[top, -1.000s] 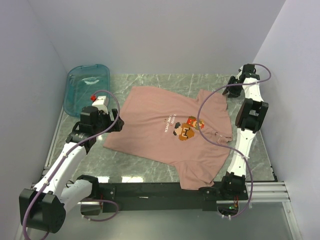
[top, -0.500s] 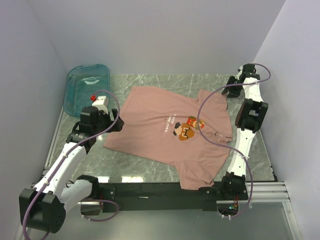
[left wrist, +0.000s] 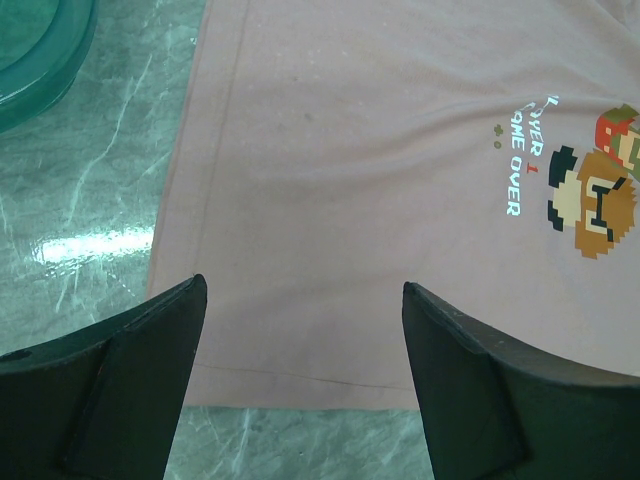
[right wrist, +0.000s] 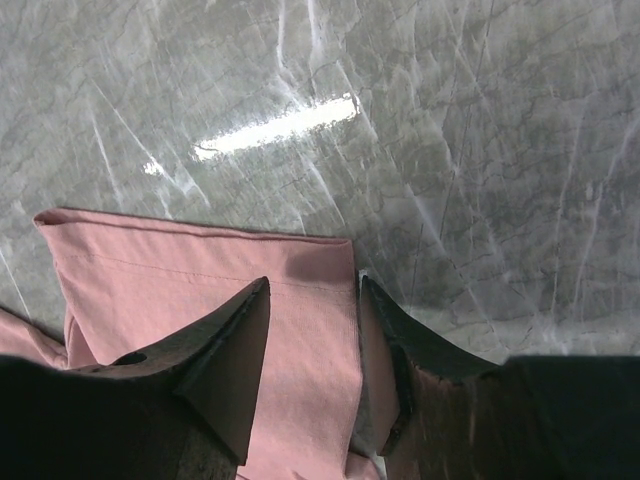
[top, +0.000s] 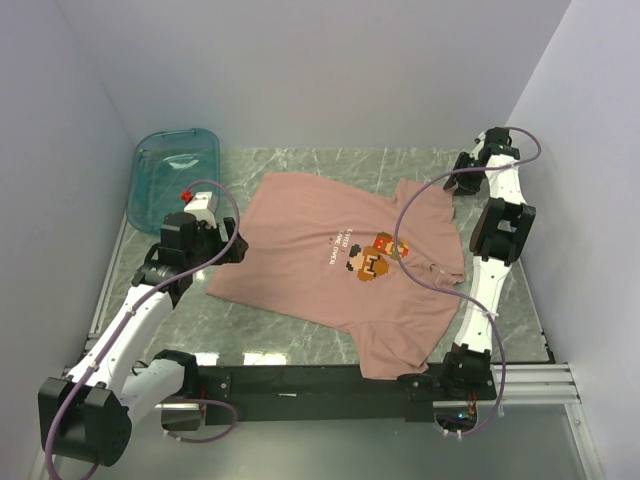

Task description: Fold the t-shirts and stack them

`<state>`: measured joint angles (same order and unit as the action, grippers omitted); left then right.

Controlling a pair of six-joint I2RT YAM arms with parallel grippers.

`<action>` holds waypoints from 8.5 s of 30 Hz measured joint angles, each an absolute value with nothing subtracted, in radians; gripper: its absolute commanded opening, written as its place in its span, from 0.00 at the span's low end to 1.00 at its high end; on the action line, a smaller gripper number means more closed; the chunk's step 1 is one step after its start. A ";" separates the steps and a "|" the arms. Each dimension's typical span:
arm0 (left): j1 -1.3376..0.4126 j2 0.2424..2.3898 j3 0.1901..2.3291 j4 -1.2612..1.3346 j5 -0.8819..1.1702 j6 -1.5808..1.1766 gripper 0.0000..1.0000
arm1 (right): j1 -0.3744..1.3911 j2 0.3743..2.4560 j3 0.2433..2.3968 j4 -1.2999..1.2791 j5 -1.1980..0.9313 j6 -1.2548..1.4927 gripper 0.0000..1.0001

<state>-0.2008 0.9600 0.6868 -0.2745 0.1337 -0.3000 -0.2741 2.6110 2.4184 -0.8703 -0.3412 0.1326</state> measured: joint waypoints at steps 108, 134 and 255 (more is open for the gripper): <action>-0.605 1.208 0.831 -0.716 0.170 -0.719 0.74 | -0.452 1.884 1.379 -0.459 -0.704 0.004 0.00; -0.150 2.117 1.630 -0.517 0.157 -0.489 0.57 | -0.452 1.884 1.379 -0.473 -0.750 -0.017 0.00; -0.325 1.396 1.400 -0.437 0.038 -0.341 0.00 | -0.352 1.319 1.330 -0.664 -0.738 -0.264 0.00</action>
<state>-0.3252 1.3960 1.4002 -0.4374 0.0376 -0.3408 -0.3523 1.3190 1.3300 -0.6643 -0.7383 -0.2642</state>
